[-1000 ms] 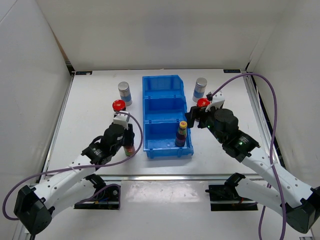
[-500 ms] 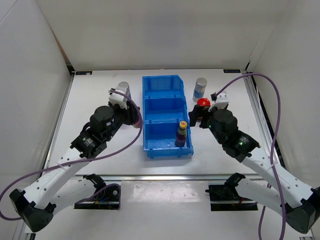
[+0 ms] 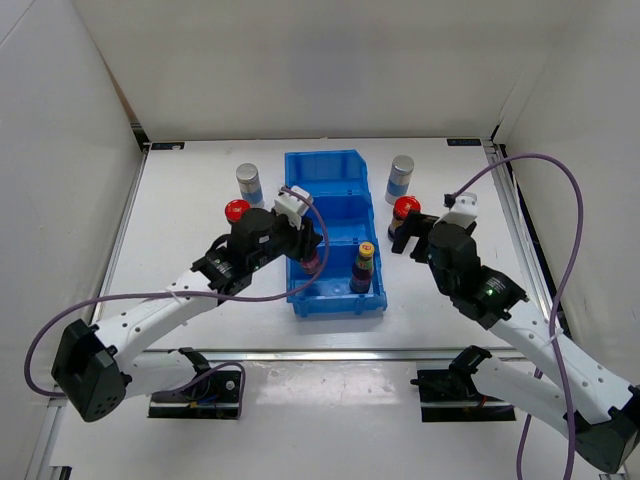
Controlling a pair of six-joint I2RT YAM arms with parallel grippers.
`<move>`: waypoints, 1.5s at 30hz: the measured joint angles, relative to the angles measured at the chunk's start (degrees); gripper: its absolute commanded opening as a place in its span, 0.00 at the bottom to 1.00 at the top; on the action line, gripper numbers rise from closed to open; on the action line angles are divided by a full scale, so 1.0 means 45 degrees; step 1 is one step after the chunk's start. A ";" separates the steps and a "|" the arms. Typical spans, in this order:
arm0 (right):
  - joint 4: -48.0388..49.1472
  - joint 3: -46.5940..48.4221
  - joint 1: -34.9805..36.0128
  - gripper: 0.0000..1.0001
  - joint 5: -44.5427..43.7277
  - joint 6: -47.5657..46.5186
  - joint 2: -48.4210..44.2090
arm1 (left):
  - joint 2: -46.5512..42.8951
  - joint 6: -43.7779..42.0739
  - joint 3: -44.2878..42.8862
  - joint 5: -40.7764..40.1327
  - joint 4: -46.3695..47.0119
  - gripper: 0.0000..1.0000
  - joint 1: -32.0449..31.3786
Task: Organize the condiment bottles
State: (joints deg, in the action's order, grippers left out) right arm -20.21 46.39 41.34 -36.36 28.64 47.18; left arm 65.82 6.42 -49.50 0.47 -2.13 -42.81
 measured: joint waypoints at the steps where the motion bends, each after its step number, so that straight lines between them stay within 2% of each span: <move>1: -0.0005 0.0000 0.0000 0.99 -0.0073 0.0083 -0.0092 | 0.0063 -0.0010 0.0131 0.0044 0.0112 0.12 -0.0034; 11: -0.0078 0.0000 -0.0005 1.00 -0.0214 0.0267 -0.0248 | 0.0869 0.0219 0.1894 0.0155 0.1598 0.16 -0.0053; 12: -0.0078 0.0000 -0.0005 1.00 -0.0214 0.0267 -0.0248 | 0.1088 0.0248 0.1933 0.0155 0.1627 0.22 -0.0053; 22: -0.0078 0.0000 -0.0005 1.00 -0.0214 0.0267 -0.0248 | 0.1987 0.0287 0.1943 0.0146 0.2191 0.52 -0.0199; 23: -0.0068 0.0000 -0.0005 1.00 -0.0214 0.0262 -0.0248 | 0.1987 0.0287 0.1943 0.0141 0.2205 0.55 -0.0223; 25: -0.0058 -0.0005 -0.0005 1.00 -0.0214 0.0257 -0.0248 | 0.1987 0.0243 0.1943 0.0141 0.2244 0.81 -0.0282; 26: -0.0053 -0.0005 -0.0005 1.00 -0.0219 0.0248 -0.0248 | 0.1987 0.0194 0.1938 0.0141 0.2351 0.99 -0.0321; 32: 0.0282 -0.0189 -0.0005 1.00 -0.0461 -0.0034 -0.0233 | 0.1627 -0.0204 0.1787 0.0039 0.2861 0.99 -0.0457; 38: 0.1666 -0.1209 -0.0073 1.00 -0.0991 -0.1243 -0.0121 | 0.1141 -0.0588 0.0981 -0.0384 0.1991 0.99 -0.0457; 45: 0.4167 -0.1758 -0.1205 1.00 -0.0257 -0.2953 0.2769 | -0.0899 -0.1991 -0.1579 -0.2050 0.0155 0.99 -0.0461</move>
State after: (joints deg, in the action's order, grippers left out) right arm -1.45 38.48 35.92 -37.52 15.35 59.64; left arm 61.78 -2.55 -56.60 -8.75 -1.43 -44.88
